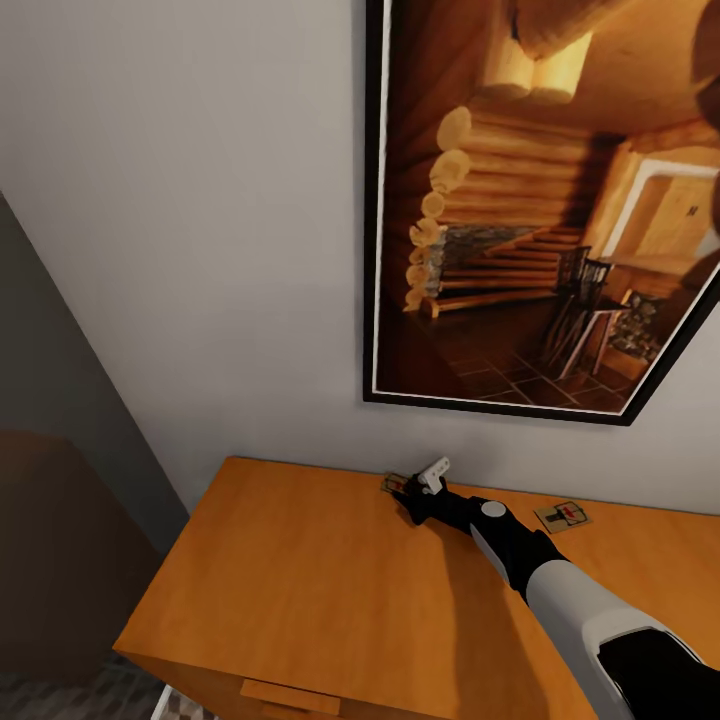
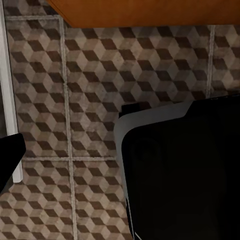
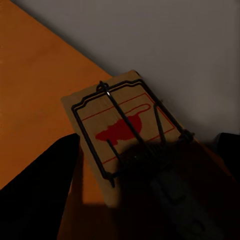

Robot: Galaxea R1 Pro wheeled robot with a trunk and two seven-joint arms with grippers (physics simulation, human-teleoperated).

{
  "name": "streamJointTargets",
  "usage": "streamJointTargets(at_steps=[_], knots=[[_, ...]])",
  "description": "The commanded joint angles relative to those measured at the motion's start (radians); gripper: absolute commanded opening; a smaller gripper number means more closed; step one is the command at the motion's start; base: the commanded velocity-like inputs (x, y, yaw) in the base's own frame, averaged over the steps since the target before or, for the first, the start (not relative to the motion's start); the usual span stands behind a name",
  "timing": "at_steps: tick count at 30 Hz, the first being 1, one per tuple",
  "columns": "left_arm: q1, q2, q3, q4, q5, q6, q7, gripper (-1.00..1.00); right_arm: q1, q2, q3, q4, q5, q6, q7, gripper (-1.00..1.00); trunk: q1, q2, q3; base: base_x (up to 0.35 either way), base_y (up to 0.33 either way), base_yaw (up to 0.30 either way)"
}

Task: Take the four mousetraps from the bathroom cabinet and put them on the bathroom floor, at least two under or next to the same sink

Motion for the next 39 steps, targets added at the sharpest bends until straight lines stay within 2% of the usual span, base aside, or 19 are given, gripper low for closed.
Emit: streamJointTargets(at_steps=[1,12,27,32,39], knots=[[-0.002,-0.001,-0.008,0.004,0.01,-0.006,-0.004,1.0,0.0,-0.001,0.007,0.005,0.018,-0.007,0.0,-1.0,0.001,-0.001,-0.002,0.0,0.0,0.0],[-0.002,-0.001,-0.008,0.004,0.01,-0.006,-0.004,1.0,0.0,0.001,0.005,0.003,0.018,-0.006,0.001,-1.0,0.001,-0.001,-0.002,0.0,0.0,0.0],[-0.002,-0.001,-0.008,0.004,0.01,-0.006,-0.004,1.0,0.0,0.001,0.007,-0.063,0.015,0.003,0.009,-1.0,0.001,-0.001,-0.002,0.0,0.0,0.0],[-0.002,0.0,-0.008,0.004,0.01,-0.006,-0.004,1.0,0.0,-0.001,0.006,-0.091,0.015,0.023,0.051,-1.0,0.001,-0.001,-0.002,0.0,0.0,0.0],[-0.002,0.0,-0.008,0.004,0.01,-0.006,-0.004,1.0,0.0,-0.002,0.005,-0.136,0.015,0.094,0.103,-1.0,0.001,-0.001,-0.002,0.0,0.0,0.0]])
